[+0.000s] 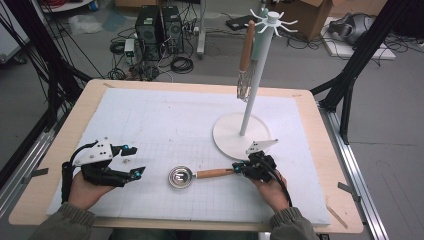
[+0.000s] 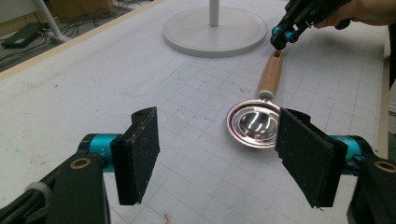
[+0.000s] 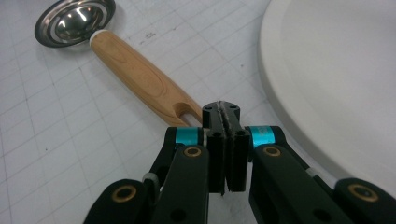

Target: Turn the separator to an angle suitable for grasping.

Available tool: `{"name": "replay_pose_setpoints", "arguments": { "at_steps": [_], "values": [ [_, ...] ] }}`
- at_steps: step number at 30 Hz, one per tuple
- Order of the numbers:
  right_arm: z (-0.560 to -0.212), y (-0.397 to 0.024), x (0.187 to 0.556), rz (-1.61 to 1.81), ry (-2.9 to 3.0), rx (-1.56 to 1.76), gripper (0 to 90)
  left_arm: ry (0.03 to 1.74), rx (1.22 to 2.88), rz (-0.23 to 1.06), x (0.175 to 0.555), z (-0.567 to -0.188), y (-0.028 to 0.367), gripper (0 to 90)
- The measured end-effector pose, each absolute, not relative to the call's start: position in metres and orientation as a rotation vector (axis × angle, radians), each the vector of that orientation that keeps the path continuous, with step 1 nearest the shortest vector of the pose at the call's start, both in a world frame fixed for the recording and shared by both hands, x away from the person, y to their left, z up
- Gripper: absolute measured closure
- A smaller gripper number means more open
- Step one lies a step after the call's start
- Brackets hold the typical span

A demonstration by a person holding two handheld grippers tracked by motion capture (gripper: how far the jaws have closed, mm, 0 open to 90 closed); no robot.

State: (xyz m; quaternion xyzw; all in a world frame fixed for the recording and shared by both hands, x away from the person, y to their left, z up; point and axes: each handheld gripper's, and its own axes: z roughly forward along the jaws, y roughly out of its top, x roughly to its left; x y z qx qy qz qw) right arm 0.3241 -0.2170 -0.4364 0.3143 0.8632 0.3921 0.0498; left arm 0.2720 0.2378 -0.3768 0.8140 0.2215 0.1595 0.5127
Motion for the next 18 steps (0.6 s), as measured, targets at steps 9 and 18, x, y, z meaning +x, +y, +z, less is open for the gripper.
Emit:
{"name": "replay_pose_setpoints", "arguments": {
  "at_steps": [9, 18],
  "values": [
    [-0.442, -0.2159, 0.3235, 1.222, 2.625, 0.997, 89.4, 0.524, 1.97, 0.383, 0.2719, -0.3773, 0.2366, 30.8],
    [-0.4445, -0.2081, 0.3214, 1.228, 2.652, 0.976, 89.3, 0.523, 1.98, 0.383, 0.2721, -0.3786, 0.2349, 30.9]
  ]
}}
